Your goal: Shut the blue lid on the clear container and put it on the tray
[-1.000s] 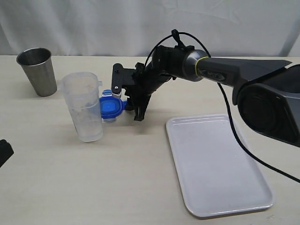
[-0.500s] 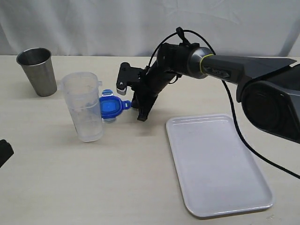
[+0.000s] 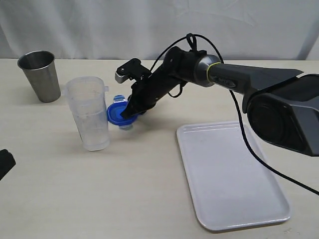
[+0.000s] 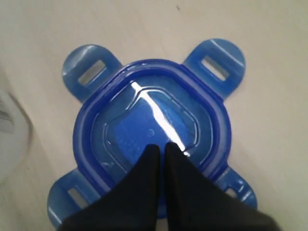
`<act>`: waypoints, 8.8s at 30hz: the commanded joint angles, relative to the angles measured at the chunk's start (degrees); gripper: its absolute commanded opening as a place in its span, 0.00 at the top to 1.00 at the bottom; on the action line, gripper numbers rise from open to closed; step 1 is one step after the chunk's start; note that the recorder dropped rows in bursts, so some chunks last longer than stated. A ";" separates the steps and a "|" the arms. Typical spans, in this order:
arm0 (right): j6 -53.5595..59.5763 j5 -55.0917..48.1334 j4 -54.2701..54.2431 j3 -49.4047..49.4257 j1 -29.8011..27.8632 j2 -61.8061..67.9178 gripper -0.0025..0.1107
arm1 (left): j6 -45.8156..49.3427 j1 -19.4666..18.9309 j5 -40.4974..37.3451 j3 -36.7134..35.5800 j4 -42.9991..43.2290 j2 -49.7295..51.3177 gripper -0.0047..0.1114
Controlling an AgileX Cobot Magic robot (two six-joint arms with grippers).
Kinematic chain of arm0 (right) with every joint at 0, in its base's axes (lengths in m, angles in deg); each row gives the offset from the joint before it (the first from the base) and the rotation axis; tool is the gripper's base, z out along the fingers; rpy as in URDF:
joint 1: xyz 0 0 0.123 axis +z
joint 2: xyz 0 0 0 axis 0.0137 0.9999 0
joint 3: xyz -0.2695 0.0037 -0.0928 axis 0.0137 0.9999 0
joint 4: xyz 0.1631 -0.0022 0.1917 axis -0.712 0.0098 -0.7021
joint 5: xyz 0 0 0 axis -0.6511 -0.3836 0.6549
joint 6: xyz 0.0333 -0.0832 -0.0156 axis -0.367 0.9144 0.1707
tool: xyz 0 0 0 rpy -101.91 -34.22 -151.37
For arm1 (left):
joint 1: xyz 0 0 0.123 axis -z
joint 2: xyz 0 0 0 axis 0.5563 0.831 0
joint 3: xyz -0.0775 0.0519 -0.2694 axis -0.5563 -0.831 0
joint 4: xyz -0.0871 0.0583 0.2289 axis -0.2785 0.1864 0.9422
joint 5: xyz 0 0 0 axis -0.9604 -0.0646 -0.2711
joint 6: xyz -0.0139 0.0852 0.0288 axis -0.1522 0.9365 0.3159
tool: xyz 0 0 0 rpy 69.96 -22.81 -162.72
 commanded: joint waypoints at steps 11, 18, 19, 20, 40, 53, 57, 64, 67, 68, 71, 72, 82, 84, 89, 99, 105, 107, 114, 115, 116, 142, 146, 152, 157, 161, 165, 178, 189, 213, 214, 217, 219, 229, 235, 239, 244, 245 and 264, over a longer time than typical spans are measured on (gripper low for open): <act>-6.13 -20.30 19.12 -0.15 -0.33 -1.85 0.94 | -0.37 0.15 -0.25 -0.20 -0.36 0.30 0.96; -2.65 -25.84 19.17 -0.03 -0.18 -1.85 0.94 | -0.37 0.15 -0.60 -0.20 -0.36 0.30 0.96; -1.90 -25.84 17.47 0.29 -0.18 -2.22 0.94 | -0.37 0.15 -0.60 -0.20 -0.36 0.30 0.96; -0.35 -25.84 15.51 0.57 -0.18 -2.32 0.94 | -0.37 0.15 -0.76 -0.20 -0.36 0.30 0.96; 7.11 -25.84 7.51 8.27 -0.20 -14.21 0.64 | -0.47 0.15 -1.00 -0.20 -0.36 0.30 0.96; 8.43 3.01 15.71 37.06 9.74 -27.77 0.53 | -0.71 0.15 -2.00 -0.20 -0.36 0.30 0.96; -6.62 8.25 28.59 37.28 13.70 -25.39 0.49 | -0.71 0.15 -2.12 -0.20 -0.36 0.30 0.96; -19.05 8.79 38.92 35.29 14.47 -21.59 0.51 | -0.71 0.15 -2.12 -0.20 -0.36 0.30 0.96; -19.65 9.17 39.24 35.29 14.47 -21.21 0.63 | -0.71 0.15 -2.12 -0.20 -0.36 0.30 0.96; -19.42 9.47 39.24 35.29 14.47 -21.09 0.68 | -0.71 0.15 -2.12 -0.20 -0.36 0.30 0.96; -18.17 10.45 39.24 35.29 14.47 -20.55 0.83 | -0.71 0.15 -2.12 -0.20 -0.36 0.30 0.96; -17.64 10.61 39.24 35.29 14.47 -20.46 0.88 | -0.71 0.15 -2.12 -0.20 -0.36 0.30 0.96; -17.72 7.32 38.63 35.29 14.47 -25.64 0.94 | -0.71 0.15 -2.22 -0.20 -0.36 0.30 0.96; -17.72 6.94 35.86 35.29 14.13 -27.63 0.94 | -0.71 0.15 -2.22 -0.20 -0.36 0.30 0.96; -14.89 3.65 20.76 35.25 10.34 -30.57 0.94 | -0.85 0.15 -2.31 -0.20 -0.36 0.30 0.96; 2.88 -12.67 -6.00 35.92 4.02 -27.38 0.94 | -1.10 0.15 -2.46 -0.20 -0.46 0.30 0.96; -1.73 -7.30 2.14 36.59 8.42 -24.38 0.77 | -1.28 0.15 -2.46 -0.20 -0.46 0.30 0.96; -4.95 -5.69 5.17 36.60 8.93 -24.00 0.69 | -1.28 0.15 -2.46 -0.20 -0.46 0.30 0.96; -3.39 -4.24 5.90 36.60 9.54 -25.88 0.65 | -1.51 0.15 -2.46 -0.20 -0.46 0.30 0.96; -2.54 -4.64 6.02 36.60 9.99 -26.30 0.65 | -1.51 0.15 -2.46 -0.20 -0.46 0.30 0.96; -1.15 -5.55 6.12 36.60 10.58 -26.55 0.65 | -1.51 0.15 -2.46 -0.20 -0.46 0.30 0.96; -19.75 0.16 35.81 37.89 21.26 -26.84 0.94 | -1.72 0.15 -2.46 -0.20 -0.46 0.30 0.96; -18.02 -1.68 33.49 37.89 20.92 -30.10 0.94 | -1.82 0.15 -2.58 -0.20 -0.46 0.30 0.96; -12.94 -4.04 23.34 37.89 17.91 -35.47 0.94 | -1.95 0.15 -2.81 -0.20 -0.46 0.30 0.96; -12.77 -5.75 21.74 37.89 16.60 -40.77 0.94 | -1.95 0.15 -2.92 -0.20 -0.70 0.30 0.96; -7.91 -7.25 15.10 37.89 16.60 -45.98 0.94 | -1.95 0.15 -2.92 -0.20 -1.30 0.30 0.96; -1.13 -5.91 7.18 37.89 16.60 -50.50 0.94 | -1.95 0.15 -3.18 -0.20 -1.38 0.30 0.96; -7.99 5.90 -9.08 25.63 16.31 -45.91 0.94 | -1.95 0.15 -2.16 -0.20 -1.50 0.30 0.96; -19.50 2.56 -9.28 16.13 10.31 -33.41 0.94 | -1.95 0.15 -2.39 -0.20 -1.64 0.30 0.96; -20.26 2.36 -14.14 15.95 5.17 -32.07 0.94 | -1.95 0.15 -2.51 -0.20 -1.64 0.30 0.96; -20.26 2.52 -14.58 15.95 5.02 -32.16 0.94 | -1.95 0.15 -2.51 -0.20 -1.64 0.30 0.96; -19.97 2.81 -17.23 15.95 5.00 -32.68 0.94 | -1.95 0.15 -2.51 -0.20 -1.64 0.30 0.96; -18.51 2.93 -19.86 15.95 5.00 -33.02 0.94 | -1.95 0.15 -2.51 -0.20 -1.64 0.30 0.96; -12.84 -1.55 -35.61 15.95 5.15 -33.84 0.94 | -1.95 0.15 -2.71 -0.20 -2.40 0.30 0.96; -14.43 -7.25 -34.40 16.65 6.82 -33.70 0.94 | -1.95 0.15 -2.71 -0.20 -2.71 0.30 0.96; -14.73 -6.74 -33.45 17.67 7.81 -33.49 0.94 | -1.95 0.15 -2.71 -0.20 -2.71 0.30 0.96; -19.04 -6.56 -27.43 17.67 7.84 -33.49 0.94 | -1.95 0.15 -2.71 -0.20 -2.71 0.30 0.96; -21.20 -6.94 -24.67 17.67 7.94 -33.49 0.94 | -1.95 0.15 -2.71 -0.20 -2.71 0.30 0.96; -33.81 -2.82 -6.08 17.67 7.94 -33.36 0.94 | -1.95 0.15 -3.08 -0.20 -2.81 0.30 0.96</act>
